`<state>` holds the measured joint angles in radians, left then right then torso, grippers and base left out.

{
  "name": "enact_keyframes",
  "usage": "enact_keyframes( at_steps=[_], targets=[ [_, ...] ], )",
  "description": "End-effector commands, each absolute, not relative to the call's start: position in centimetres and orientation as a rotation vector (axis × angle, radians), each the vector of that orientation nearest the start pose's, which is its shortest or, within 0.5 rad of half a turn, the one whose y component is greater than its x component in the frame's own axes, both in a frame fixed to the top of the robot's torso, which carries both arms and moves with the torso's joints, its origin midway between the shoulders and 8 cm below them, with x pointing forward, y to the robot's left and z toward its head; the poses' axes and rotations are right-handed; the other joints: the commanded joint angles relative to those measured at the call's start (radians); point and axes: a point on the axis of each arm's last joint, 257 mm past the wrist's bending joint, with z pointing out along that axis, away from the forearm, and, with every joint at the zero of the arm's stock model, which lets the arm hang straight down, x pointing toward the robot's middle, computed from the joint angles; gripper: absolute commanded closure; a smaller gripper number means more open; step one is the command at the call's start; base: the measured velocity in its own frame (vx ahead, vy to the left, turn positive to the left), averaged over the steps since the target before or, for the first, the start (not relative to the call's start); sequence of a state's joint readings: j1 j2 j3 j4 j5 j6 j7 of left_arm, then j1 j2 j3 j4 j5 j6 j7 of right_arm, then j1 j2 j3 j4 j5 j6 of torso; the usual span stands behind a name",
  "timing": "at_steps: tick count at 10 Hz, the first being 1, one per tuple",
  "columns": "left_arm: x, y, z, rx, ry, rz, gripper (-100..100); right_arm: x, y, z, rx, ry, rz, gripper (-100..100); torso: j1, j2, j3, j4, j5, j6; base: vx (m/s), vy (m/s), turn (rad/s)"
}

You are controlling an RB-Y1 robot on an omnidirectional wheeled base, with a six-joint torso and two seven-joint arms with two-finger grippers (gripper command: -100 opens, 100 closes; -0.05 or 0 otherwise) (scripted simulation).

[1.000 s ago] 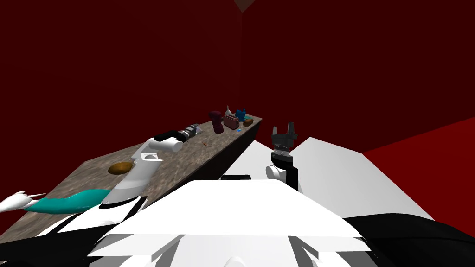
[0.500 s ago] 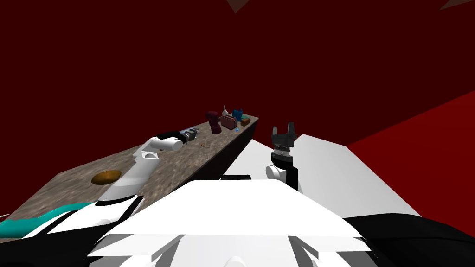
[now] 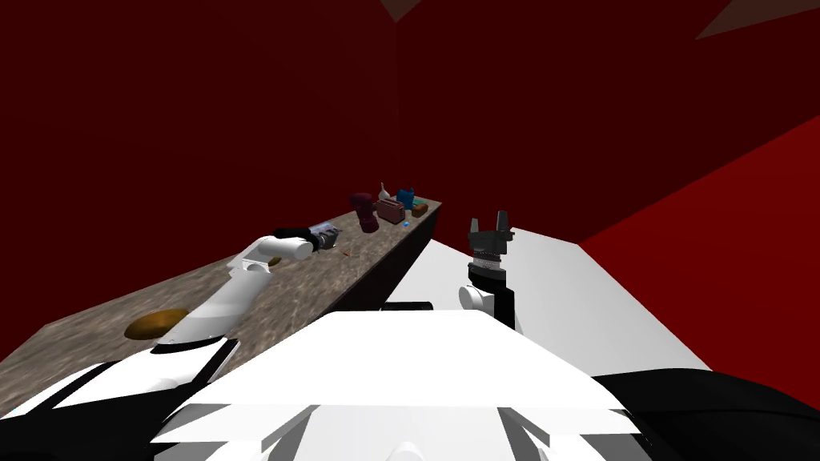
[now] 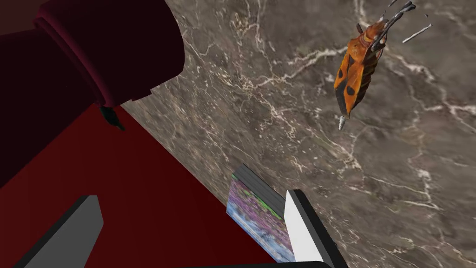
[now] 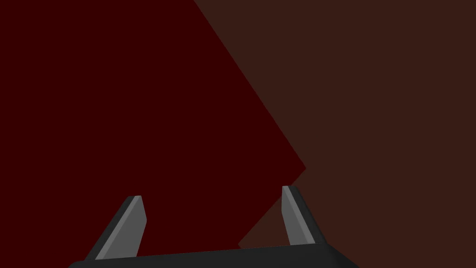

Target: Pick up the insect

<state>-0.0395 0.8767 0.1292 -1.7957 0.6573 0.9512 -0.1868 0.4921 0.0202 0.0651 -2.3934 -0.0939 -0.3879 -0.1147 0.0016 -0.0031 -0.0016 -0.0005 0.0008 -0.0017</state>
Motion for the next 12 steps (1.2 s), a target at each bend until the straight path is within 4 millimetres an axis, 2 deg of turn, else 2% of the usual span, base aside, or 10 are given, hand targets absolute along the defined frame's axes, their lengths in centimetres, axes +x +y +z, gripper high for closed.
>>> enact_keyframes(
  at_steps=[1,2,3,5,6,7,8,10,11,12],
  targets=[
    [48.5,47.2,-21.4,-1.365,1.906,-0.459,-100,34.1,-26.8,5.6,0.77,0.502,1.545,0,0.0,0.0,0.0,0.0,0.0,0.0,0.005,0.014,-0.189],
    [48.3,47.3,-21.6,-1.372,1.912,-0.452,-100,34.1,-26.8,5.6,0.77,0.502,1.545,0,0.0,0.0,0.0,0.0,0.0,0.001,0.0,0.023,-0.12],
    [47.0,48.2,-23.3,-1.426,1.96,-0.405,-100,34.1,-26.8,5.6,0.77,0.502,1.545,0,0.0,0.0,0.0,0.0,0.0,0.0,0.0,0.021,-0.166],
    [45.5,49.1,-25.0,-1.484,2.01,-0.352,-100,34.1,-26.8,5.6,0.77,0.502,1.545,0,0.001,0.0,0.0,0.0,0.0,0.0,0.001,0.023,-0.12],
    [45.4,49.1,-25.1,-1.488,2.014,-0.347,-100,34.1,-26.8,5.6,0.77,0.502,1.545,0,0.001,0.0,0.0,0.0,0.0,0.0,0.003,0.024,-0.097],
    [43.9,50.0,-26.5,-1.541,2.057,-0.298,-100,34.1,-26.8,5.6,0.77,0.502,1.545,0,0.001,0.0,0.0,0.0,0.0,0.0,0.005,0.022,-0.191],
    [43.9,50.0,-26.5,-1.542,2.058,-0.298,-100,34.1,-26.8,5.6,0.77,0.502,1.545,0,0.001,-0.001,0.0,0.0,0.0,0.001,0.006,0.02,-0.08],
    [41.1,51.3,-28.8,-1.635,2.129,-0.214,-100,34.1,-26.8,5.6,0.77,0.502,1.545,0,0.0,-0.001,-0.001,0.0,0.0,0.0,0.016,0.02,-0.182],
    [40.9,51.3,-28.8,-1.639,2.133,-0.209,-100,34.1,-26.8,5.6,0.77,0.502,1.545,0,0.0,-0.001,-0.001,0.0,0.0,0.0,0.016,0.021,-0.086],
    [39.6,51.8,-29.7,-1.682,2.163,-0.17,-100,34.1,-26.8,5.6,0.77,0.502,1.545,0,0.001,-0.001,-0.001,0.0,0.0,0.0,0.015,0.011,-0.14]
  ],
)
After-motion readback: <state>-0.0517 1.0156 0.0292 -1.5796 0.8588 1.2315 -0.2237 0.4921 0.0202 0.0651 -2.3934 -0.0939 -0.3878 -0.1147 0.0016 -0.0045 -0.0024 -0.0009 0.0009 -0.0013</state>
